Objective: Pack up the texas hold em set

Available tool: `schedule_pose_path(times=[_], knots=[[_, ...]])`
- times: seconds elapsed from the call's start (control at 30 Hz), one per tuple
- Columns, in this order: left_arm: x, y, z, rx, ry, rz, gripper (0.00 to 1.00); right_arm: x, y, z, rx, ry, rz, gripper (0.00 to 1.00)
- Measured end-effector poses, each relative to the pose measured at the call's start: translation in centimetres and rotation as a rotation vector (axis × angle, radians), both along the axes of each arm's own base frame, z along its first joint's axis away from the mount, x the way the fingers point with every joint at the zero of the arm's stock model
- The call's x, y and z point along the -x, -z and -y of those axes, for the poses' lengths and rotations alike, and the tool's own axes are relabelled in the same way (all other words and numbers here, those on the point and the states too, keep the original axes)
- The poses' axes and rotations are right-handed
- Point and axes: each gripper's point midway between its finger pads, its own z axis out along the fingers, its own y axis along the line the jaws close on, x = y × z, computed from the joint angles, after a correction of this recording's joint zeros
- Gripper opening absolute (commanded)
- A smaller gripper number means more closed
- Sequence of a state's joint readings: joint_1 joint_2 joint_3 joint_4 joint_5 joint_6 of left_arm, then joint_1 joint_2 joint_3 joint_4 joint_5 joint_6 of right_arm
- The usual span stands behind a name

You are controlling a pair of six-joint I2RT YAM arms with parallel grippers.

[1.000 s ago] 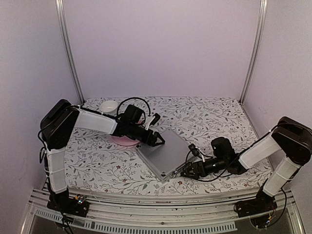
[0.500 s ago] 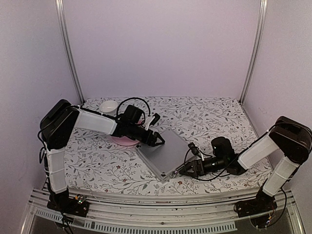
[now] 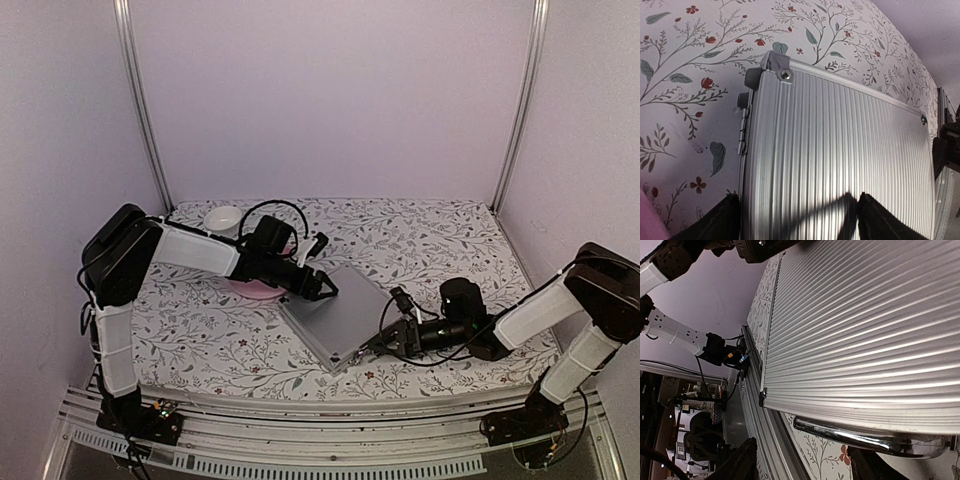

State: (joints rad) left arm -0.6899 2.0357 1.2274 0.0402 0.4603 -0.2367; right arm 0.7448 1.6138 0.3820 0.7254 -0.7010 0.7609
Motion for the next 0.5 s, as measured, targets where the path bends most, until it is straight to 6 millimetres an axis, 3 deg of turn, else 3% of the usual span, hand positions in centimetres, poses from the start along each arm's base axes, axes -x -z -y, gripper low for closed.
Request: schedule_pose_path(times=[0.13,0.5], knots=[[0.0,0.0,0.0,0.0,0.0,0.0,0.8,-0.12,-0.84,-0.02,-0.017,0.02,-0.01,0.62],[0.0,0.0,0.0,0.0,0.0,0.0,0.8,0.01,-0.59,-0.26,-0.009,0.035,-0.03,0.62]])
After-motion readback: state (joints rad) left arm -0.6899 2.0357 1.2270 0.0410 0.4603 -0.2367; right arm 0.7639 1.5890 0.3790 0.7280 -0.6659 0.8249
